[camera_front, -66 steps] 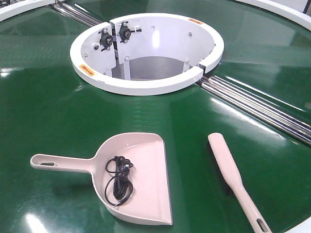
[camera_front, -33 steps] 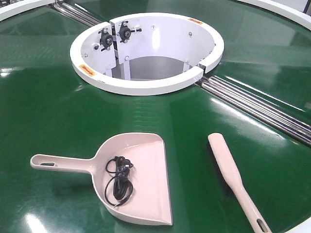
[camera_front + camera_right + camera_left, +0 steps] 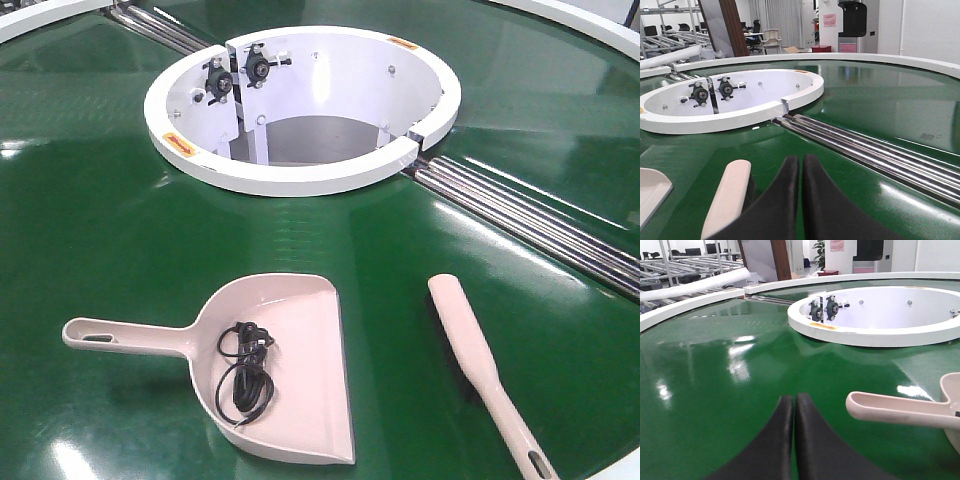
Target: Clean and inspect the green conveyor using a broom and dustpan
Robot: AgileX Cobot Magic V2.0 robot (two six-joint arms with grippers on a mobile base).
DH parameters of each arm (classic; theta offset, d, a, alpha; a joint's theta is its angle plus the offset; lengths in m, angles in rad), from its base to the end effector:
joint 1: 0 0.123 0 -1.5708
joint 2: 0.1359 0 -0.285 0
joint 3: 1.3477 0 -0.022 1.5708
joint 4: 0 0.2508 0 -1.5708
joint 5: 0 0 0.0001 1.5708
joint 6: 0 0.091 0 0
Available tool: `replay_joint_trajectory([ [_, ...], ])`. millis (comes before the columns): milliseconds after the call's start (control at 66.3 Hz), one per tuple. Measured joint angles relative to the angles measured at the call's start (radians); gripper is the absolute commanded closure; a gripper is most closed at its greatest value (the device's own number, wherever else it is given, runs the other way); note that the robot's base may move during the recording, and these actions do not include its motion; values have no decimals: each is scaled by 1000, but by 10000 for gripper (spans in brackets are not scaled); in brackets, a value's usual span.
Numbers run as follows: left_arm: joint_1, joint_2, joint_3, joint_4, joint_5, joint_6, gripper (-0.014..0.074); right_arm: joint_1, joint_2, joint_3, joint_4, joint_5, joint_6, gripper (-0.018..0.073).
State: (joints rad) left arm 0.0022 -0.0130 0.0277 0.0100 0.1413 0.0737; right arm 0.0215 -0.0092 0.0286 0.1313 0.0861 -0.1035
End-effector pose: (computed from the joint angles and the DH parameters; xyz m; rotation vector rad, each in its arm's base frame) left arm 0.0565 0.0003 0.1917 0.0657 1.6387 0.0668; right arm 0.0570 0.0023 0.1963 -0.0042 1.5886 0.0470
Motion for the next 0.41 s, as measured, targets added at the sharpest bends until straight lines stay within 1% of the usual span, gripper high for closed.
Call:
replay_joint_trajectory([
  [407, 0, 0, 0, 0, 0, 0, 619, 0, 0, 0, 0, 0, 0, 569],
])
